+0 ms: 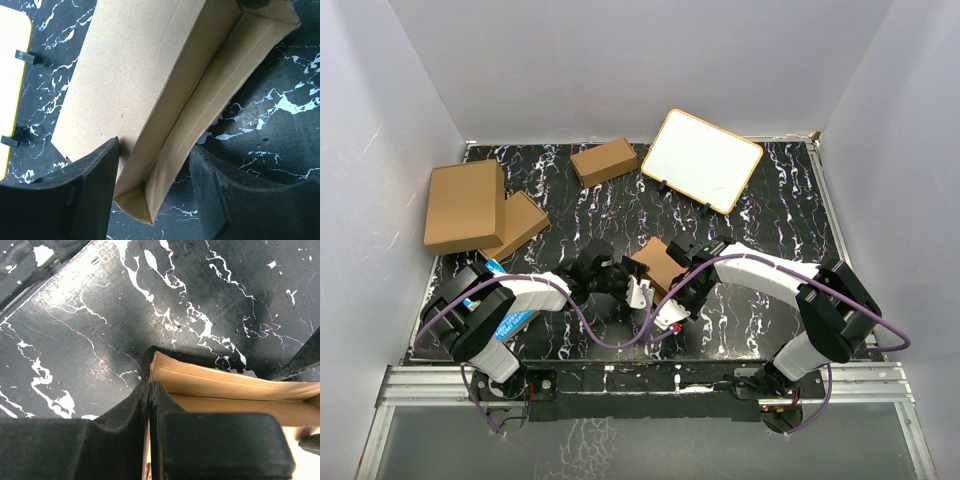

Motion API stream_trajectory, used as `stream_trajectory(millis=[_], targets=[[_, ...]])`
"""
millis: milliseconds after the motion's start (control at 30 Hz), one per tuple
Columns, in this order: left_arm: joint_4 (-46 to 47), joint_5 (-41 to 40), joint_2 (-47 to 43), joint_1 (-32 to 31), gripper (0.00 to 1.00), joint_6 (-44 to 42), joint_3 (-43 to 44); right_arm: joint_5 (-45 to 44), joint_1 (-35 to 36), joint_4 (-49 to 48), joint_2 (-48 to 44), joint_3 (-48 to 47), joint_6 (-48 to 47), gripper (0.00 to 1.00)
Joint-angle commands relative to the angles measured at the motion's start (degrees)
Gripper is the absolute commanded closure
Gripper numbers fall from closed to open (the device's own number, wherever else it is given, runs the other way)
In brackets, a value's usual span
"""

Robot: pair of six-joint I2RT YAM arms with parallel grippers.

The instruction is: Fold the paper box

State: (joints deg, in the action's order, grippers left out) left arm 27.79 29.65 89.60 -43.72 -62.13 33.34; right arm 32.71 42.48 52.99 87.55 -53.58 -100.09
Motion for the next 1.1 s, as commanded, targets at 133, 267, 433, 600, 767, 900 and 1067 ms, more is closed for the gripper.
stream_trajectory(millis=[133, 267, 433, 600, 767, 900, 1067], targets=[[-6.33, 3.35, 2.13, -0.49, 0.47, 2.16, 0.74, 3.92, 1.44, -4.36, -0.79, -1.03, 0.63, 0.92], [-6.68, 3.39, 2.14, -0.49, 0.47, 2.34, 0.92, 4.16, 2.25, -5.52, -0.38, -0.9, 1.31, 0.92], [-6.96, 3.57, 2.46, -0.51, 0.47, 2.47, 1.02, 4.53, 2.69, -6.05, -0.09, -1.17, 2.01, 0.92], [-7.04, 3.91, 2.95, -0.48, 0.47, 2.78, 1.12, 6.86, 2.7, -5.54, -0.04, -2.0, 2.27, 0.92], [-6.97, 4.13, 3.26, -0.5, 0.47, 3.28, 1.29, 7.29, 3.32, -6.01, 0.81, -2.02, 2.08, 0.92], [-6.87, 4.1, 3.36, -0.46, 0.47, 3.5, 1.19, 7.02, 4.09, -5.92, 1.05, -2.42, 2.86, 0.92], [-6.79, 4.08, 3.23, -0.49, 0.47, 3.67, 0.94, 2.73, 4.59, -6.8, 1.12, -2.42, 5.96, 0.92]])
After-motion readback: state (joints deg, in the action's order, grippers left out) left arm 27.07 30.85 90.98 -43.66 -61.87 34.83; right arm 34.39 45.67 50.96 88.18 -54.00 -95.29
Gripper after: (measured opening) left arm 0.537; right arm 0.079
